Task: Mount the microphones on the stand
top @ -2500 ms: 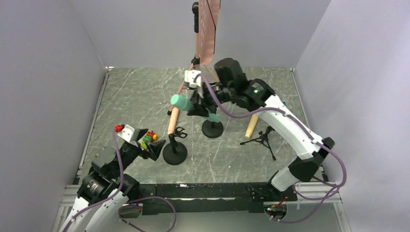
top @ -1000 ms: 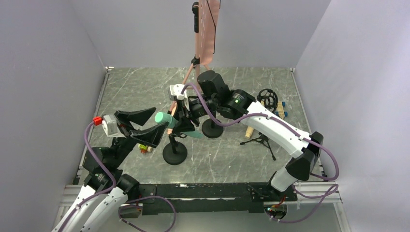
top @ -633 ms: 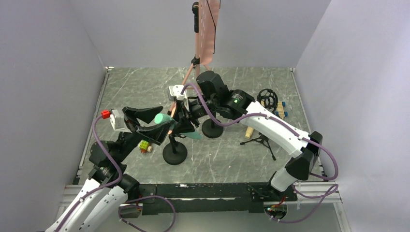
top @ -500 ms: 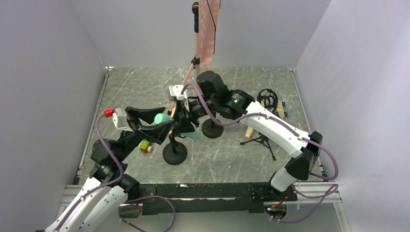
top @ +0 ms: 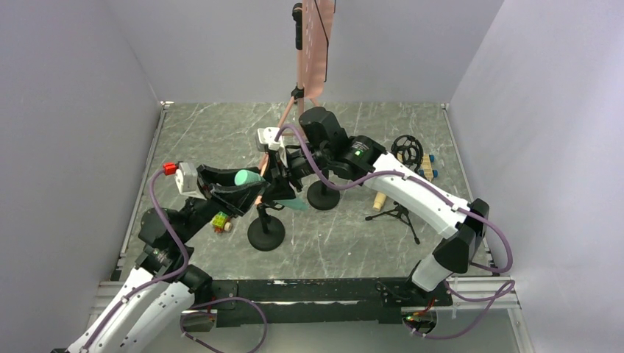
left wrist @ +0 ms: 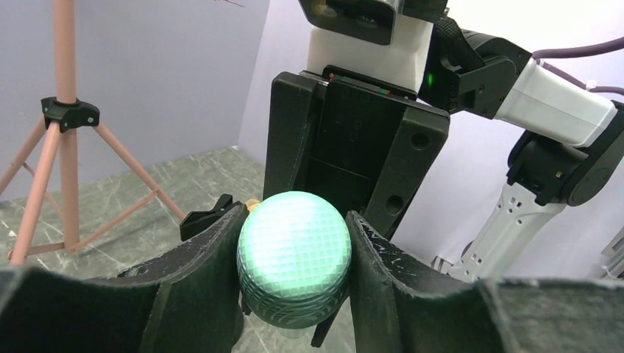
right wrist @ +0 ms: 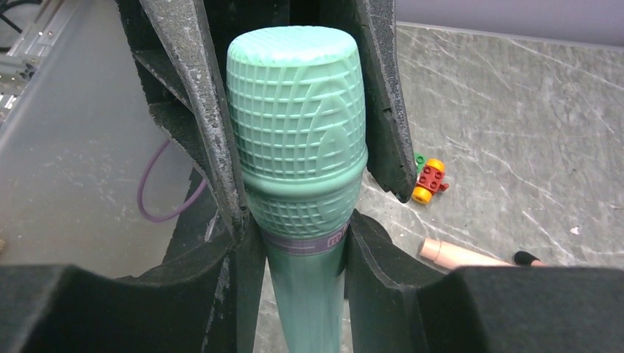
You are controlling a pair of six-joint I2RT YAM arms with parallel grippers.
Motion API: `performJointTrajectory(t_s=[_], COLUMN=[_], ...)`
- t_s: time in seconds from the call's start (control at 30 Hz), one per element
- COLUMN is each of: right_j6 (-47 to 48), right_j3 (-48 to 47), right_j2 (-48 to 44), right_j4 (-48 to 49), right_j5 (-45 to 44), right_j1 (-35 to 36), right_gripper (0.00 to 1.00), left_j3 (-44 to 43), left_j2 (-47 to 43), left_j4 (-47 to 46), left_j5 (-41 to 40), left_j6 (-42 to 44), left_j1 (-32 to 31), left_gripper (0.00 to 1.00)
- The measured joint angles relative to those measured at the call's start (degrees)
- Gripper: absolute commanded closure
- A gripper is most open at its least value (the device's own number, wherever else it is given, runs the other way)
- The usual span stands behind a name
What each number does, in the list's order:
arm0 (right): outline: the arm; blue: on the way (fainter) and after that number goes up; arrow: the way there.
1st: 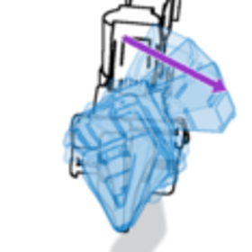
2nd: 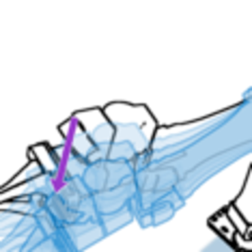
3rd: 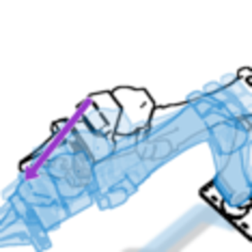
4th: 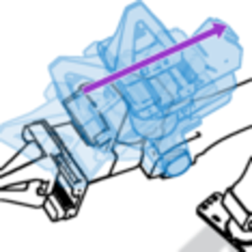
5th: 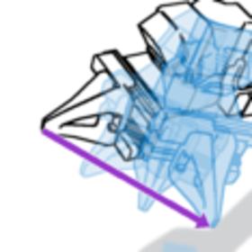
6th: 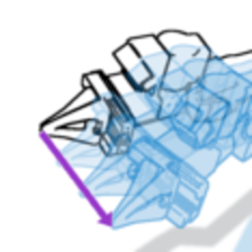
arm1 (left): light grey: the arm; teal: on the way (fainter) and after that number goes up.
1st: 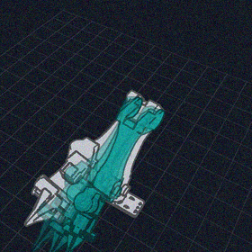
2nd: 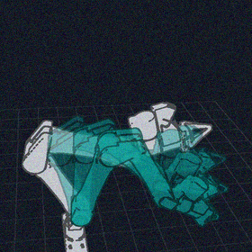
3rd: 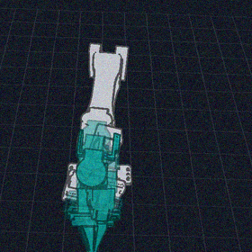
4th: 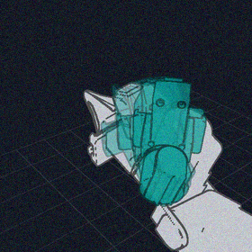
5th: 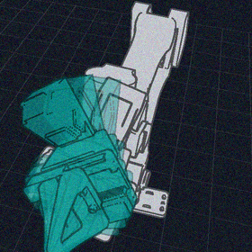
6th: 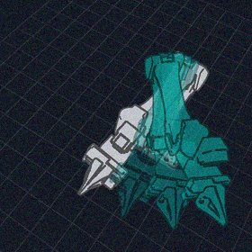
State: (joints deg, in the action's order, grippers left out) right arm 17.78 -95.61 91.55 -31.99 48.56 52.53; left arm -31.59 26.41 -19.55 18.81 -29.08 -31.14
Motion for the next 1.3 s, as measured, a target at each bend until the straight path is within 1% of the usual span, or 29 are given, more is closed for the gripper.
performJointTrajectory(t_s=[0.03, 0.07, 0.1, 0.13, 0.23, 0.3, 0.4, 0.53, 0.57, 0.6, 0.63, 0.73, 0.8, 0.83, 0.87, 0.9, 1.07, 1.13, 1.3], right_j6=[0.02, 0.17, 0.31, 0.46, 1.22, 1.75, 2.16, 4.48, 5.92, 7.34, 9.22, 15.52, 19.06, 20.52, 21.86, 22.99, 26.82, 28.17, 30.01], right_j3=[0.07, 0.13, 0.15, 0.20, 0.17, 0.17, 1.03, 6.14, 7.34, 8.22, 9.35, 13.44, 15.19, 15.34, 15.13, 14.56, 8.17, 6.34, 5.77], right_j2=[0.00, 0.00, 0.00, 0.00, -0.07, -0.33, -1.88, -7.87, -9.25, -10.10, -10.86, -11.26, -9.11, -7.32, -5.25, -3.06, 7.19, 9.66, 10.80], right_j4=[0.13, 0.28, 0.31, 0.28, 0.02, -0.37, -0.68, -0.94, -1.07, -1.29, -1.42, -1.53, -2.27, -2.84, -3.30, -4.15, -8.50, -9.55, -11.32], right_j5=[-0.02, 0.00, -0.02, -0.04, 0.02, 0.63, 2.91, 4.57, 4.79, 5.14, 5.90, 8.31, 9.97, 10.60, 10.97, 11.32, 12.07, 12.04, 12.11], right_j1=[0.00, 0.02, 0.02, 0.00, -0.68, -2.34, -7.39, -14.73, -15.30, -15.34, -15.13, -14.29, -14.03, -14.03, -14.05, -14.05, -13.55, -12.87, -10.88], right_gripper=[0.28, 0.16, 0.07, 0.02, 0.00, 0.00, 0.00, 0.02, 0.05, 0.11, 0.22, 0.49, 0.67, 0.75, 0.82, 0.86, 0.98, 0.99, 0.99], left_j3=[-0.24, -0.63, -1.07, -1.75, -4.48, -6.95, -11.26, -16.24, -17.16, -18.03, -18.86, -19.93, -20.11, -20.11, -20.11, -20.11, -20.11, -20.09, -19.98], left_j2=[-0.13, -0.48, -0.92, -1.53, -3.87, -5.35, -7.28, -9.05, -9.31, -9.51, -9.75, -10.34, -10.86, -10.93, -11.34, -11.58, -13.22, -13.90, -15.54], left_j4=[0.66, 1.64, 2.60, 4.02, 8.33, 11.13, 15.56, 21.66, 23.04, 24.55, 26.25, 29.62, 31.65, 31.95, 33.35, 34.07, 35.95, 36.52, 37.09], left_j5=[-0.02, -0.11, -0.26, -0.61, -2.05, -3.13, -5.07, -6.88, -7.19, -7.50, -7.89, -8.68, -9.20, -9.29, -9.64, -9.68, -9.75, -9.79, -10.10], left_j6=[0.28, 0.96, 1.36, 2.14, 5.09, 7.15, 10.29, 13.97, 14.80, 15.41, 16.39, 17.97, 18.95, 19.02, 19.43, 19.58, 20.15, 20.44, 20.46], left_j1=[0.00, 0.00, 0.00, 0.00, 0.00, 0.00, 0.00, 0.00, 0.00, 0.00, 0.00, 0.00, 0.00, 0.00, 0.00, 0.00, 0.00, 0.00, 0.00], left_gripper=[1.00, 1.00, 1.00, 1.00, 1.00, 1.00, 1.00, 1.00, 1.00, 1.00, 1.00, 1.00, 1.00, 1.00, 1.00, 1.00, 1.00, 1.00, 1.00])
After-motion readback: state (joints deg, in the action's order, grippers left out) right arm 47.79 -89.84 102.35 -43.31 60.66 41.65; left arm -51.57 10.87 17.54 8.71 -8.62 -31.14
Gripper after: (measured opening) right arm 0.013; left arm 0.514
